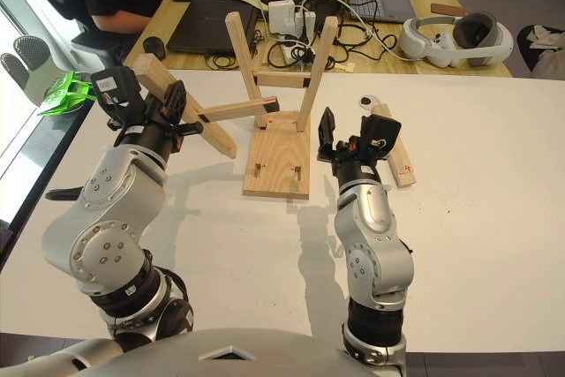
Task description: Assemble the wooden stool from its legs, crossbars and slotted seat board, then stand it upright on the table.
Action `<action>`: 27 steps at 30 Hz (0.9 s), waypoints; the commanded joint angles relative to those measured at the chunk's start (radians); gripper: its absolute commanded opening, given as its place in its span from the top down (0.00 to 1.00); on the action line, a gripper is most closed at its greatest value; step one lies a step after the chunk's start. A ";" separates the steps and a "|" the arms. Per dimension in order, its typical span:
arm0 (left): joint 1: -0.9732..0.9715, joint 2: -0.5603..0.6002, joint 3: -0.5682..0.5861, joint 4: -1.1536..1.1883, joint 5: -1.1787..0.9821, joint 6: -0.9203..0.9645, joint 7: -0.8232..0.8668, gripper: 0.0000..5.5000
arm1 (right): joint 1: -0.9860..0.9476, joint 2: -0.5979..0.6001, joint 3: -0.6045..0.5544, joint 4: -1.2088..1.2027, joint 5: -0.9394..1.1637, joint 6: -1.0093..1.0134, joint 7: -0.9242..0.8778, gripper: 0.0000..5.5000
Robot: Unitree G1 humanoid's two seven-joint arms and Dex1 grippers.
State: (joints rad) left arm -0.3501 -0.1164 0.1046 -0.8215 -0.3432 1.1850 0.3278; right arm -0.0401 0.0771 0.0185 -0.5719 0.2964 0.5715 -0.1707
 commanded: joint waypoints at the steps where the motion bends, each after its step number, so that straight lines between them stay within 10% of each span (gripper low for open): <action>1: 0.015 -0.049 -0.004 -0.010 0.017 -0.022 0.009 0.81 | -0.024 0.027 0.003 0.014 0.007 0.009 0.000 0.31; 27: 0.107 0.001 -0.102 0.021 0.068 -0.103 -0.026 0.81 | 0.054 0.028 0.043 -0.050 -0.054 0.081 -0.033 0.31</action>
State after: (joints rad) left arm -0.2549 -0.0700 0.0064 -0.8043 -0.2791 1.0852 0.3043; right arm 0.0033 0.0747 0.0552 -0.6199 0.2476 0.6382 -0.1910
